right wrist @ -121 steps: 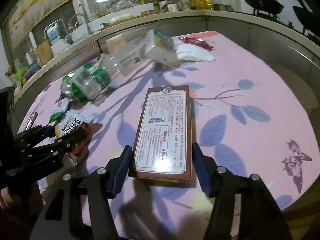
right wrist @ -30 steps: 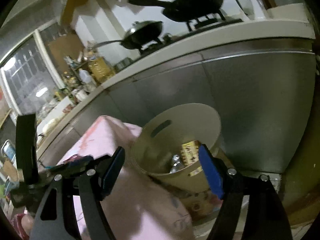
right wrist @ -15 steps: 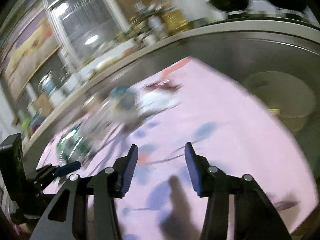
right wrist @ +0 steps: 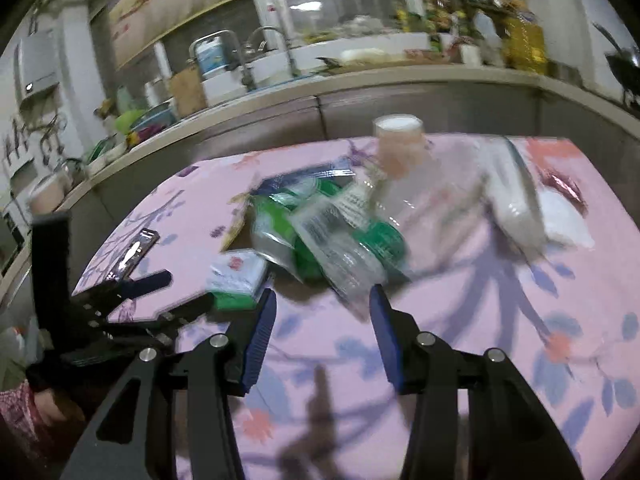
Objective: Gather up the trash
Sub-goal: 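Grasp the green soda can with the right tool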
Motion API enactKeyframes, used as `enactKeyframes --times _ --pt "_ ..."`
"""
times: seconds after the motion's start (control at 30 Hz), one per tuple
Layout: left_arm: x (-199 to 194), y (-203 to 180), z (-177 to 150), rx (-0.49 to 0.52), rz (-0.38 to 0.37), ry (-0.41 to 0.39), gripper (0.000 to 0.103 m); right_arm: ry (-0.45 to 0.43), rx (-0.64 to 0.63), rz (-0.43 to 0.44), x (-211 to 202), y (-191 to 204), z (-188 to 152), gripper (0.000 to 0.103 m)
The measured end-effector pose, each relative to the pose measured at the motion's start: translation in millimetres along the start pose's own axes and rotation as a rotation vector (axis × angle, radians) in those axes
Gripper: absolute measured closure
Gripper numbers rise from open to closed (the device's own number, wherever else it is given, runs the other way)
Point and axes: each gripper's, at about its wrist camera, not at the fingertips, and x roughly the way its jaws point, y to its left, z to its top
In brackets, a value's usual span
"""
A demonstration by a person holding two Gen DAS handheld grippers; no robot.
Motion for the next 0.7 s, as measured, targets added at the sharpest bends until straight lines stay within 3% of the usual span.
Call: enactKeyframes --times 0.23,0.4,0.53,0.6,0.7 --pt "21.0 3.3 2.6 -0.033 -0.038 0.026 0.026 0.007 -0.101 -0.016 41.2 25.8 43.4 0.057" --pt "24.0 2.2 4.2 -0.045 -0.055 0.014 0.026 0.113 -0.076 -0.033 85.0 28.9 84.9 0.055" --pt "30.1 0.6 5.7 -0.054 -0.051 0.017 0.026 0.165 -0.125 -0.141 117.2 36.5 94.0 0.050" --pt "33.3 1.3 6.4 -0.058 -0.050 0.023 0.026 0.182 -0.116 -0.158 127.2 33.8 90.4 0.044" --pt "36.6 5.2 7.0 -0.072 -0.047 0.028 0.028 0.181 -0.168 -0.147 127.2 39.2 79.2 0.044"
